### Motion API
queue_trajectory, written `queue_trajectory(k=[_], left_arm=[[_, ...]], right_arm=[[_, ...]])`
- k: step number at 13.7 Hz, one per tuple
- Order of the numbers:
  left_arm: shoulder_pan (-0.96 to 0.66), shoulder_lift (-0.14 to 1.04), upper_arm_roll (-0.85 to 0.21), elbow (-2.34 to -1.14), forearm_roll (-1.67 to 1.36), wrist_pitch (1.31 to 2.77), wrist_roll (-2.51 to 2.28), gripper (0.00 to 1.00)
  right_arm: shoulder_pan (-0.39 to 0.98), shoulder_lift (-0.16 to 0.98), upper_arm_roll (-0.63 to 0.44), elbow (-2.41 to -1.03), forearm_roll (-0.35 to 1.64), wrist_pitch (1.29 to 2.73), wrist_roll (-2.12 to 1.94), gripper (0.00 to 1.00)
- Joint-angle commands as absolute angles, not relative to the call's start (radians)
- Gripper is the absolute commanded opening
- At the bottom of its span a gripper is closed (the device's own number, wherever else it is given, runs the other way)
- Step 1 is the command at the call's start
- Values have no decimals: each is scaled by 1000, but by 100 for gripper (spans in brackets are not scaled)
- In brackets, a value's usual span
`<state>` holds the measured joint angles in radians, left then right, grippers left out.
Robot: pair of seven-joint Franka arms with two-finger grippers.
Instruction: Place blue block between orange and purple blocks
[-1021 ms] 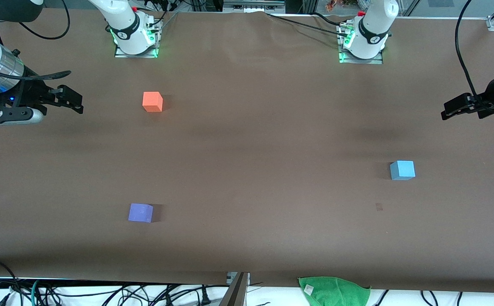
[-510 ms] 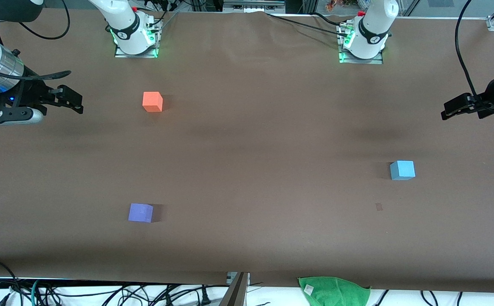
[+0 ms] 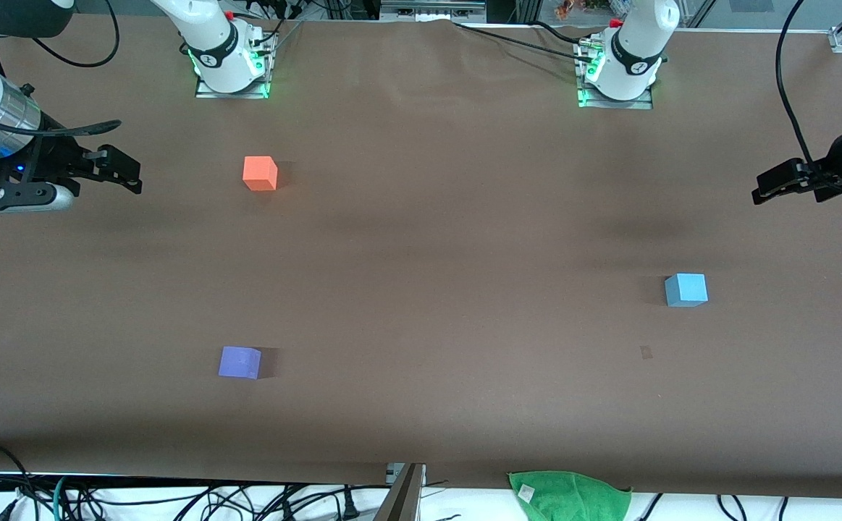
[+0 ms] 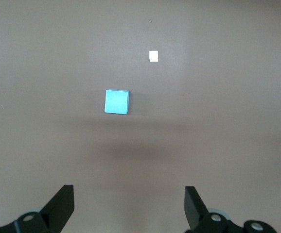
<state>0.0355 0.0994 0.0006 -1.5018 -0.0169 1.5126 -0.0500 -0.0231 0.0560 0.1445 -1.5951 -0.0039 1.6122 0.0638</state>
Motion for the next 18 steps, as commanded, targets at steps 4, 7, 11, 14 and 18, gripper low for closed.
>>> queue_trajectory(k=[4,7,11,14,18], left_arm=[[38,112,-2,-1471,9,1489,-54,100],[40,112,-2,-1471,9,1489,-52,100],[40,121,2,-1471,-3,1489,-51,100],[41,124,3,-1471,-5,1489,-52,100],[47,124,5,-1473,6,1489,-51,100]], right_arm=[[-25,54,146,-1583,11,1612,48,100],[-25,54,146,-1585,11,1611,48,100],[-25,54,147,-1583,11,1611,48,100],[-25,54,147,-1583,11,1611,48,100],[-25,54,146,-1583,11,1611,48,100]])
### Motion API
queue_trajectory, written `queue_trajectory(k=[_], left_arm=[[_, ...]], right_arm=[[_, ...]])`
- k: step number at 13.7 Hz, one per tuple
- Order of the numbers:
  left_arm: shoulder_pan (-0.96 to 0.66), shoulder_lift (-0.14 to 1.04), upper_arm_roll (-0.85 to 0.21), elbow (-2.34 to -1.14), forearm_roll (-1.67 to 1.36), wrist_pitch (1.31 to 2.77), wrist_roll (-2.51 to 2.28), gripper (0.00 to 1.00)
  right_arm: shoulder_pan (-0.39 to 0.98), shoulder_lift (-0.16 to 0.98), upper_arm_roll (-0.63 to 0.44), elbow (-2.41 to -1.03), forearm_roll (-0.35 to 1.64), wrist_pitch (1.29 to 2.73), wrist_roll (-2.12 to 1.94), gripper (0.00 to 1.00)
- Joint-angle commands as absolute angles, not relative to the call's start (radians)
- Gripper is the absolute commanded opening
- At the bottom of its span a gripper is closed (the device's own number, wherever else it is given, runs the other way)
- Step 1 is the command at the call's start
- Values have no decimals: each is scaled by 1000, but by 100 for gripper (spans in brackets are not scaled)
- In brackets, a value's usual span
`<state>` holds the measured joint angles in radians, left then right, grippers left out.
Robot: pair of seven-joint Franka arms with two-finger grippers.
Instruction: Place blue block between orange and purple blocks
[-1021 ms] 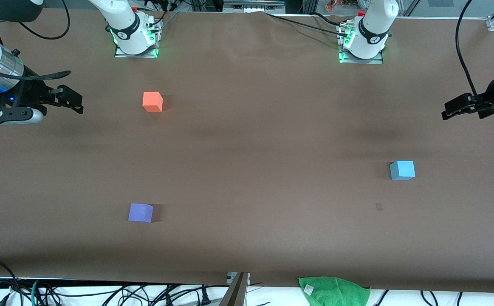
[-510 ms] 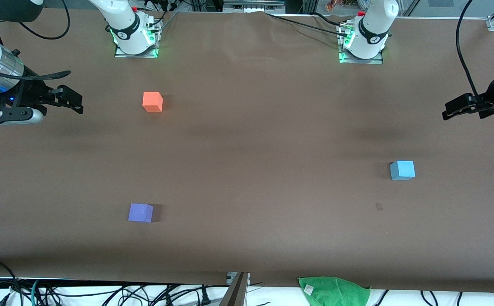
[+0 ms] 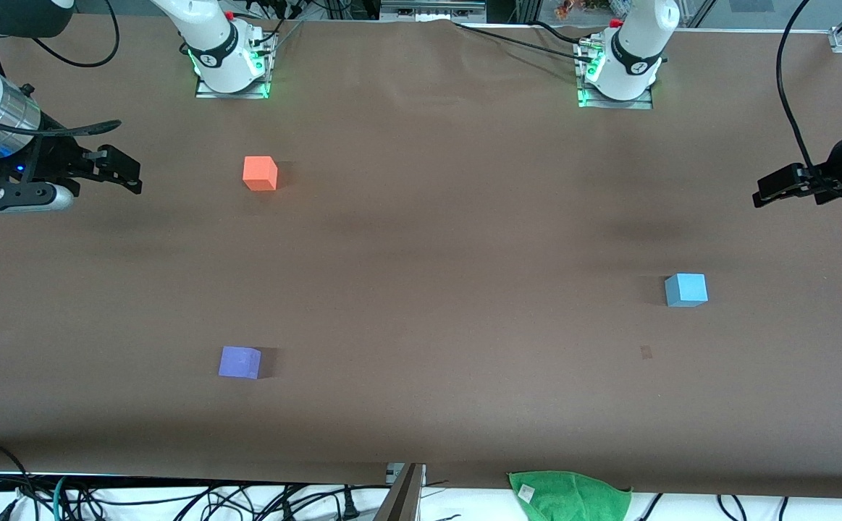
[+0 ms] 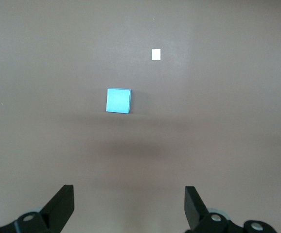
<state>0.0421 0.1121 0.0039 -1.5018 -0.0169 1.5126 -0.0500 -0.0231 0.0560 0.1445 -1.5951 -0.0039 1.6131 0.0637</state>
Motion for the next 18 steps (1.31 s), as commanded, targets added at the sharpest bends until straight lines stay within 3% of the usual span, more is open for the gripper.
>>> queue_trajectory(k=[1,4,9,15,18], left_arm=[[51,126,3,-1471,3,1489,-51,100],[52,150,3,-1476,8,1488,-51,100],[41,297,0,-1473,6,1508,-40,100],[52,518,-2,-1496,43,1758,-32,100],[84,564,-3,-1516,46,1816,3,100]], right_arm=[[-25,54,146,-1585,11,1611,48,100],[-25,54,146,-1585,11,1611,48,100],[-26,54,146,-1585,11,1611,48,100],[-26,54,146,-1585,11,1611,48,100],[-26,54,146,-1585,12,1611,48,100]])
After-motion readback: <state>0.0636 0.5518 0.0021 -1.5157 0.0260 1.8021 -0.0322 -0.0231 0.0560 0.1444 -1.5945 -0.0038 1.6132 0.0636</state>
